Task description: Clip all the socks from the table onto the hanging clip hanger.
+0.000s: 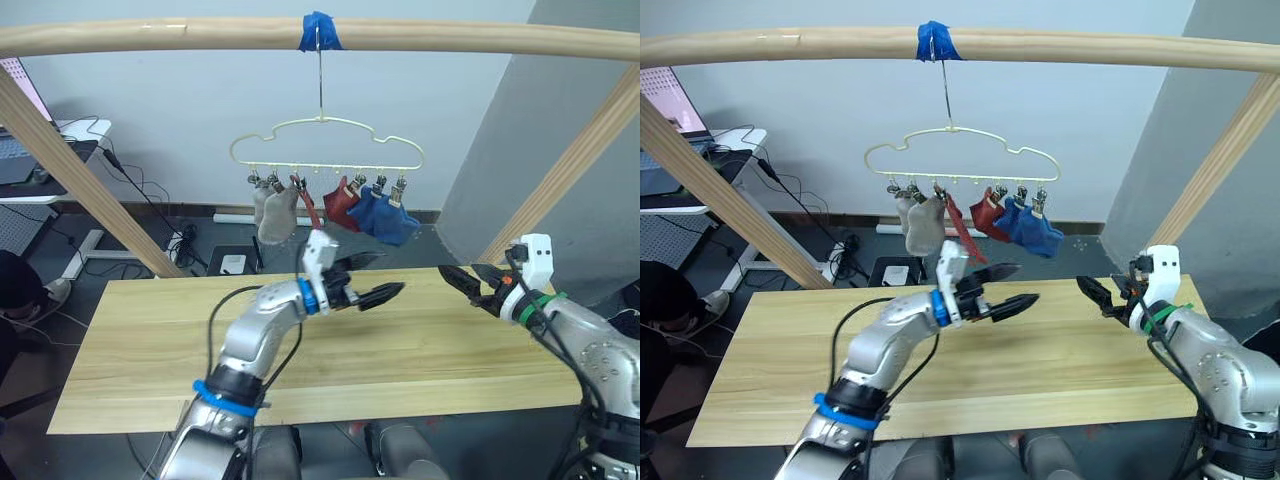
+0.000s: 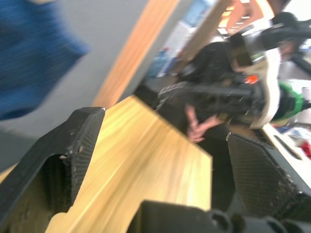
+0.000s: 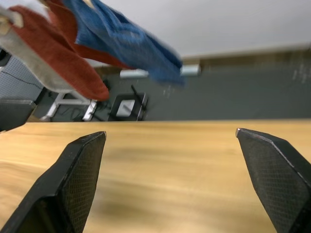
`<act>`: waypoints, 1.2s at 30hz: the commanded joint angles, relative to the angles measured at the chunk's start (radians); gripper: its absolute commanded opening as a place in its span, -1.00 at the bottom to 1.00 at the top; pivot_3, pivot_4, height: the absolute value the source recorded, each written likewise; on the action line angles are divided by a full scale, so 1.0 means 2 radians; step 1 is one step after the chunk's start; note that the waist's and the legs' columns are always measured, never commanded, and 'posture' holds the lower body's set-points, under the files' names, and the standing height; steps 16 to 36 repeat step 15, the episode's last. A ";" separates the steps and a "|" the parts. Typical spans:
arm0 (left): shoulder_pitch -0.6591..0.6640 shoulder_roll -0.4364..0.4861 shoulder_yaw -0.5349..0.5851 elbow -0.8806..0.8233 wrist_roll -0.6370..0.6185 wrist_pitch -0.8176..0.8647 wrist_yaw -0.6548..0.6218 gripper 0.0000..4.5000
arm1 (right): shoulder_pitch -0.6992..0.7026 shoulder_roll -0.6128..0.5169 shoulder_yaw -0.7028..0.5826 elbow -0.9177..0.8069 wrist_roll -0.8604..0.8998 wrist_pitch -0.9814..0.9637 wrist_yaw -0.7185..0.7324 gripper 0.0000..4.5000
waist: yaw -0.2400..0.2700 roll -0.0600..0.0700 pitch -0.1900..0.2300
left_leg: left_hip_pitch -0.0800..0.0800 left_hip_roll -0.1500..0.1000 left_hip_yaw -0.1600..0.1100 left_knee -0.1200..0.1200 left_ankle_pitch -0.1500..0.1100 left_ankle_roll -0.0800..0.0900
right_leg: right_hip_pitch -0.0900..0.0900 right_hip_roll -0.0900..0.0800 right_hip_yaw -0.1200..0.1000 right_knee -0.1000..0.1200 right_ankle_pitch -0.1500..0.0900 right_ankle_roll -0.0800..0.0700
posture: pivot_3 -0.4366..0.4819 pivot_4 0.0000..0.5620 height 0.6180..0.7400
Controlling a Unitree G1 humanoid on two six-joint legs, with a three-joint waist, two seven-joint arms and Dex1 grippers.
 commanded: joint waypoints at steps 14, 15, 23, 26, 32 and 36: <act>0.230 0.187 0.186 -0.017 0.051 -0.067 0.054 0.99 | 0.097 0.000 0.074 0.150 -0.181 -0.331 0.084 1.00 | 0.043 -0.003 -0.002 | 0.000 -0.002 0.000 0.001 0.000 0.000 | 0.001 -0.003 -0.001 -0.001 0.000 0.000 | 0.19 -0.61 1.00; 0.229 0.187 0.185 -0.015 0.046 -0.062 0.050 0.99 | 0.096 0.002 0.074 0.157 -0.184 -0.333 0.081 1.00 | 0.043 -0.003 -0.002 | 0.000 -0.002 0.000 0.001 0.000 0.000 | 0.001 -0.003 -0.001 -0.001 0.000 0.000 | 0.19 -0.61 1.00; 0.229 0.187 0.185 -0.015 0.046 -0.062 0.050 0.99 | 0.096 0.002 0.074 0.157 -0.184 -0.333 0.081 1.00 | 0.043 -0.003 -0.002 | 0.000 -0.002 0.000 0.001 0.000 0.000 | 0.001 -0.003 -0.001 -0.001 0.000 0.000 | 0.19 -0.61 1.00; 0.229 0.187 0.185 -0.015 0.046 -0.062 0.050 0.99 | 0.096 0.002 0.074 0.157 -0.184 -0.333 0.081 1.00 | 0.043 -0.003 -0.002 | 0.000 -0.002 0.000 0.001 0.000 0.000 | 0.001 -0.003 -0.001 -0.001 0.000 0.000 | 0.19 -0.61 1.00; 0.229 0.187 0.185 -0.015 0.046 -0.062 0.050 0.99 | 0.096 0.002 0.074 0.157 -0.184 -0.333 0.081 1.00 | 0.043 -0.003 -0.002 | 0.000 -0.002 0.000 0.001 0.000 0.000 | 0.001 -0.003 -0.001 -0.001 0.000 0.000 | 0.19 -0.61 1.00; 0.229 0.187 0.185 -0.015 0.046 -0.062 0.050 0.99 | 0.096 0.002 0.074 0.157 -0.184 -0.333 0.081 1.00 | 0.043 -0.003 -0.002 | 0.000 -0.002 0.000 0.001 0.000 0.000 | 0.001 -0.003 -0.001 -0.001 0.000 0.000 | 0.19 -0.61 1.00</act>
